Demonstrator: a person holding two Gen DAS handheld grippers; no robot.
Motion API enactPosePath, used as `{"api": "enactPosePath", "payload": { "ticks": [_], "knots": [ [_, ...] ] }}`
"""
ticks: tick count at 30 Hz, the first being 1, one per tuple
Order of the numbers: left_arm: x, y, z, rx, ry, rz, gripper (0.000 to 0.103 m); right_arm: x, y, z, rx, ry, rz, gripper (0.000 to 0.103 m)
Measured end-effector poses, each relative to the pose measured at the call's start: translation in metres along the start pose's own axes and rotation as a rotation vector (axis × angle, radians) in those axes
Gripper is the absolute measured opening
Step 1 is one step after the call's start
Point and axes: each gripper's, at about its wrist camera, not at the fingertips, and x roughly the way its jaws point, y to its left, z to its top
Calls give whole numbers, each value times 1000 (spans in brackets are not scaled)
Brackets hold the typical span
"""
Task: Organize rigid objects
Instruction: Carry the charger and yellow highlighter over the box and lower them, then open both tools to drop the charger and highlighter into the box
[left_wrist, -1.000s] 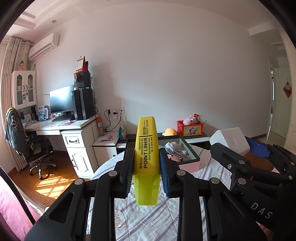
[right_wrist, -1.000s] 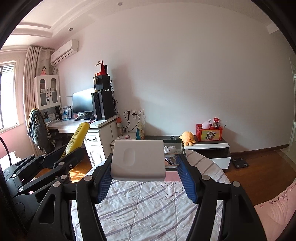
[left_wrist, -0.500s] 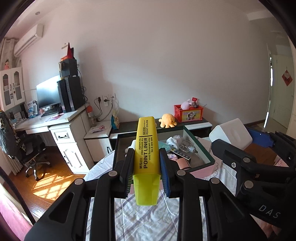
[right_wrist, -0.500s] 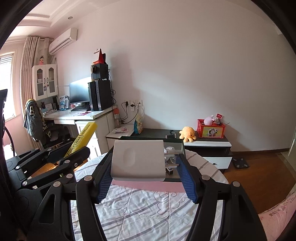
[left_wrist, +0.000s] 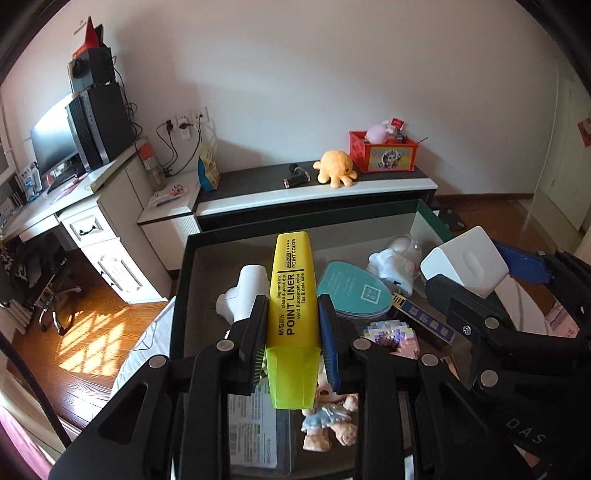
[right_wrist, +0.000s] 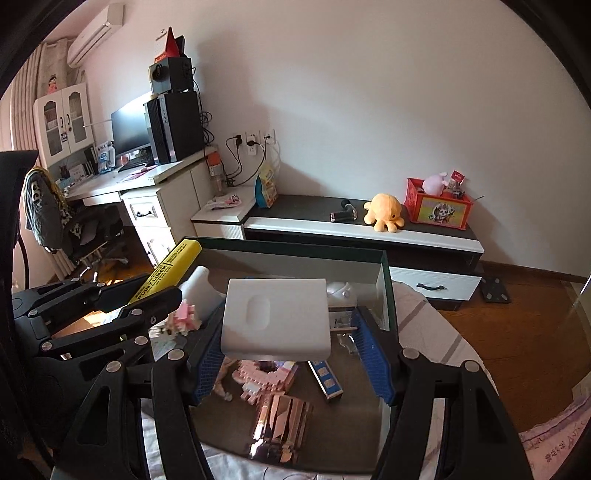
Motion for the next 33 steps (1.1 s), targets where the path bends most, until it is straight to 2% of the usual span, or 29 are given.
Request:
{"api": "enactPosePath", "payload": {
  "ticks": [4, 8, 16, 22, 23, 24, 26, 29, 33],
  "knots": [
    [30, -3, -1, 3, 56, 22, 27, 31, -10, -1, -3, 65, -65, 67],
    [42, -3, 2, 2, 71, 23, 27, 51, -17, -3, -4, 120, -101, 67],
    [44, -2, 2, 3, 68, 55, 25, 67, -5, 2, -50, 186, -82, 67],
    [39, 10, 0, -17, 58, 54, 32, 73, 3, 6, -54, 201, -67, 67],
    [38, 11, 0, -17, 58, 76, 43, 73, 2, 6, -51, 202, -60, 67],
    [38, 11, -1, -21, 64, 114, 60, 73, 2, 6, -47, 203, -55, 67],
    [37, 16, -1, -42, 61, 138, 73, 72, 0, 5, -40, 205, -65, 67],
    [31, 29, -4, -91, 60, 83, 80, 69, -5, 3, -12, 195, -41, 69],
    [23, 37, -8, -109, 50, 79, 85, 60, -7, 6, 7, 172, -49, 80]
  ]
}}
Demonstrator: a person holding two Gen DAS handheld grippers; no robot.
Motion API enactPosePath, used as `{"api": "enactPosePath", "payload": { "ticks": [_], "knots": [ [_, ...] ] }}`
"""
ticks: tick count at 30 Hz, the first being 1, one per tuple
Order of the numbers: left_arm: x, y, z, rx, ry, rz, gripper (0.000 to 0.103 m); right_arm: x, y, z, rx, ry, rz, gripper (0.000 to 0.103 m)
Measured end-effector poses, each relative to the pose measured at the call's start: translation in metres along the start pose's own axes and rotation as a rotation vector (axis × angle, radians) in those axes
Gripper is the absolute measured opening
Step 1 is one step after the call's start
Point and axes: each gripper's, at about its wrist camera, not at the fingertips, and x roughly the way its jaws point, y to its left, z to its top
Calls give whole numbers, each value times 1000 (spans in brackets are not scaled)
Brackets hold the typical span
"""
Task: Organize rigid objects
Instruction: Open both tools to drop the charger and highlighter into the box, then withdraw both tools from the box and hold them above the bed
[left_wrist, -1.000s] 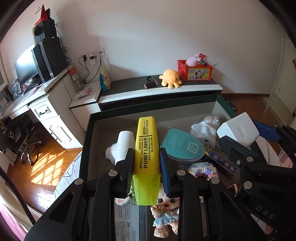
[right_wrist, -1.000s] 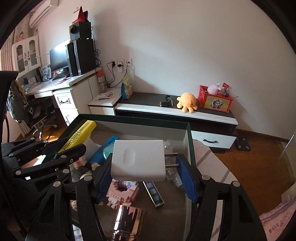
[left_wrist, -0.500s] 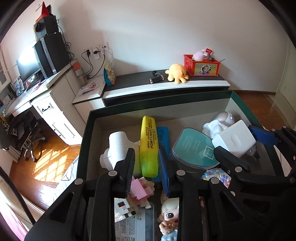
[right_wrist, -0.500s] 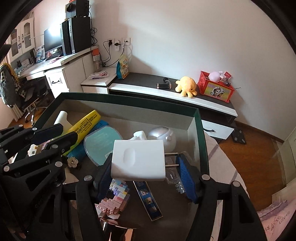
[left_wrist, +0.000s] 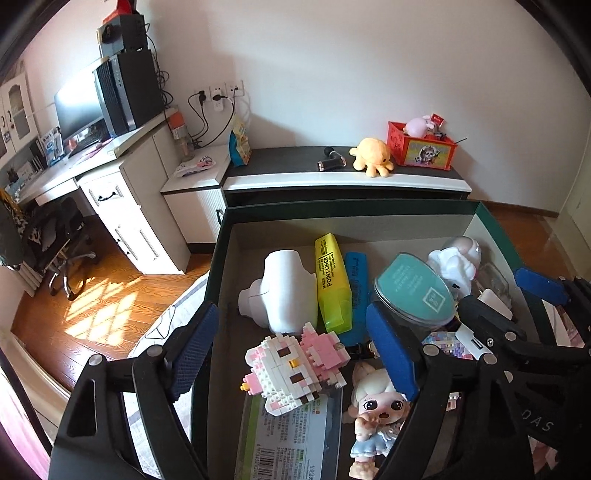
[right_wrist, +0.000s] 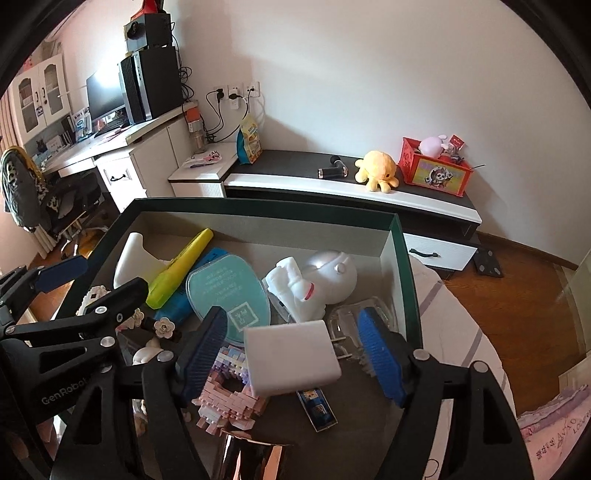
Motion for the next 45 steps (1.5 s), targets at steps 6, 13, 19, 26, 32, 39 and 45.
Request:
{"api": "enactPosePath", "payload": {
  "ticks": [6, 13, 19, 26, 32, 39, 45],
  "knots": [
    [-10, 1, -4, 1, 9, -17, 89, -10, -1, -2, 8, -4, 22, 83],
    [-21, -2, -10, -5, 22, -36, 98, -20, -12, -9, 26, 16, -5, 103],
    [-35, -7, -15, 6, 14, -40, 101, -35, -17, -13, 35, 12, 10, 103],
    [-49, -16, -18, 8, 24, -47, 102, -52, -20, -20, 31, 5, -4, 103],
    [-64, -24, -22, 18, 11, -56, 102, -66, -26, -27, 35, -1, -9, 103],
    [-83, -29, -24, 21, 2, -63, 102, -87, -29, -34, 42, -16, -16, 103],
    [-105, -32, -32, 32, -22, -58, 102, -105, -30, -41, 47, -35, -19, 103]
  ]
}}
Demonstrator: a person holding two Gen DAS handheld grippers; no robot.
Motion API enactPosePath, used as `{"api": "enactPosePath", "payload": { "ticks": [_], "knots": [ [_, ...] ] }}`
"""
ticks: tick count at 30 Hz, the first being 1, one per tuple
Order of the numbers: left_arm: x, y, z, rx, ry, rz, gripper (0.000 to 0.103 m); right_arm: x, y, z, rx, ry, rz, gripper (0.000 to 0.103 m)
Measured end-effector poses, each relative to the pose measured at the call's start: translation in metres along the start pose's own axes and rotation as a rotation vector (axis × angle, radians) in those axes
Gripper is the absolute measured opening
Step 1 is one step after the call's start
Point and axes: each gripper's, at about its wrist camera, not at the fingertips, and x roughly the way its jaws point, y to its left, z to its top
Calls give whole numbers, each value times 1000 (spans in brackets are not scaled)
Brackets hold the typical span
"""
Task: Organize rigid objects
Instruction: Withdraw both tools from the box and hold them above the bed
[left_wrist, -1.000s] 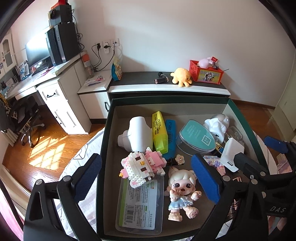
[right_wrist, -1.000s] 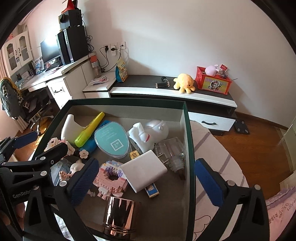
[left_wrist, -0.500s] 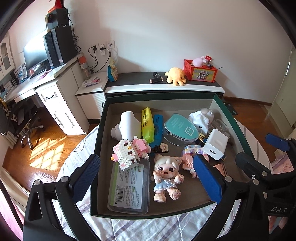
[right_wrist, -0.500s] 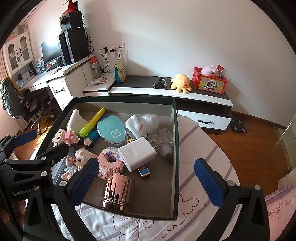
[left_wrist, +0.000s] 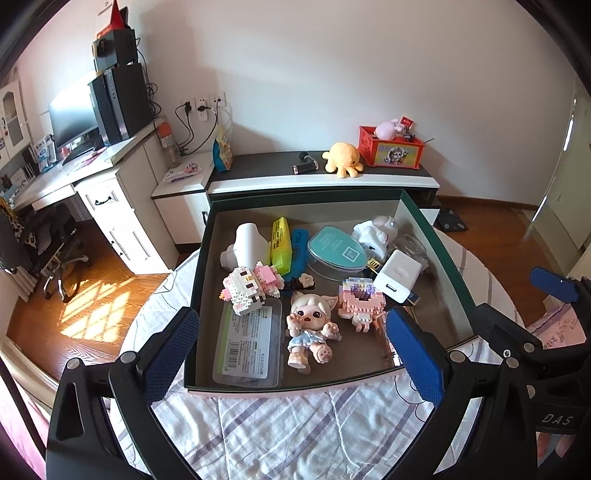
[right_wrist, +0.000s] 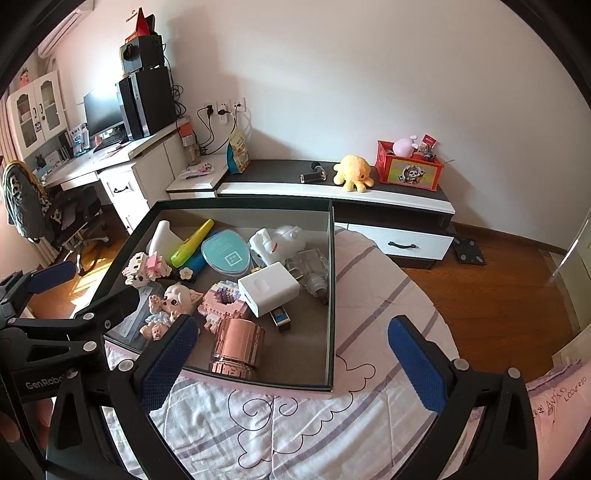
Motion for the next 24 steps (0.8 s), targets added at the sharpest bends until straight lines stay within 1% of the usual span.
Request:
{"api": "enactPosePath", "payload": {
  "ticks": [3, 6, 10, 13, 18, 22, 24],
  "knots": [
    [-18, -3, -5, 3, -48, 6, 102, -12, -1, -5, 5, -15, 6, 103],
    [-44, -3, -12, -4, -121, 6, 103, -30, 1, -9, 11, -42, 15, 103],
    [-89, -2, -25, -5, -250, 11, 103, -64, 4, -16, 15, -115, 16, 103],
    [-124, -3, -40, 7, -328, 38, 103, -95, 7, -24, 30, -176, 29, 103],
    [-182, -3, -69, 8, -429, 61, 103, -151, 21, -47, 24, -287, 35, 103],
    [-220, -2, -96, 6, -480, 68, 103, -189, 33, -72, 22, -366, 46, 103],
    [-236, -1, -109, 4, -509, 73, 103, -204, 38, -85, 24, -391, 45, 103]
  ]
}}
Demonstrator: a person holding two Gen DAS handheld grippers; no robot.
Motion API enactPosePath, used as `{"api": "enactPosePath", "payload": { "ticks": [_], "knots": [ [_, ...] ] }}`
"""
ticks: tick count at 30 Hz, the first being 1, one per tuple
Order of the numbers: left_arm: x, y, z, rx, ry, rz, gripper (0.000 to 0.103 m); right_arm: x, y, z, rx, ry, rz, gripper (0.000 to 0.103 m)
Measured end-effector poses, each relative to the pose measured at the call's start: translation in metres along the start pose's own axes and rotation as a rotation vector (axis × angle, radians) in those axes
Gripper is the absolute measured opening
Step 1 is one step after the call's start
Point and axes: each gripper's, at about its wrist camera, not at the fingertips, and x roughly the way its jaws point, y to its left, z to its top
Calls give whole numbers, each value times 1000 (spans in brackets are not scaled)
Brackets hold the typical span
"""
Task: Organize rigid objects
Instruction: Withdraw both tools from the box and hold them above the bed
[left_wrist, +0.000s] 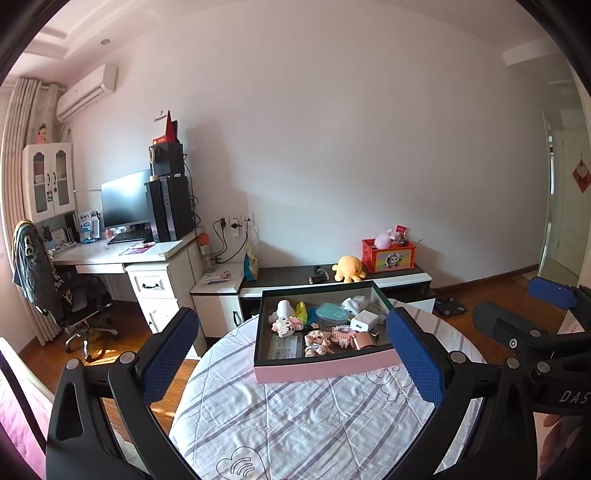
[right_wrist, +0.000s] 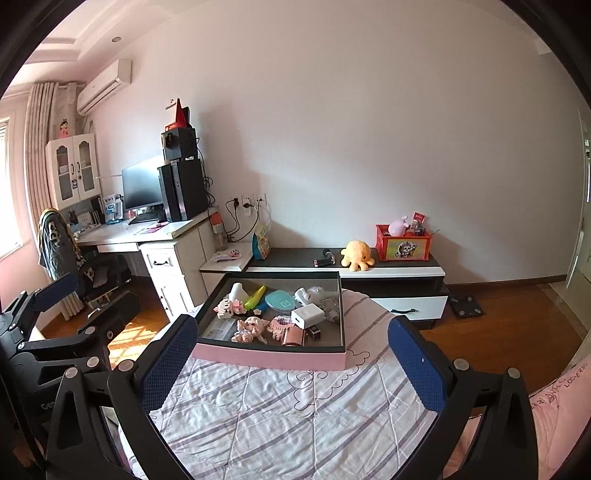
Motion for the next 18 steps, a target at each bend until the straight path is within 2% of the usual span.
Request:
{"api": "enactPosePath", "payload": {
  "ticks": [4, 13, 18],
  "knots": [
    [-32, 4, -5, -5, -34, 3, 103, -36, 10, -11, 6, -45, 1, 103],
    [-100, 8, -11, 1, -166, 73, 103, -99, 32, -24, -4, -157, -4, 103],
    [-120, 12, -9, -16, -179, 51, 103, -121, 38, -27, 5, -197, 6, 103]
  ]
}}
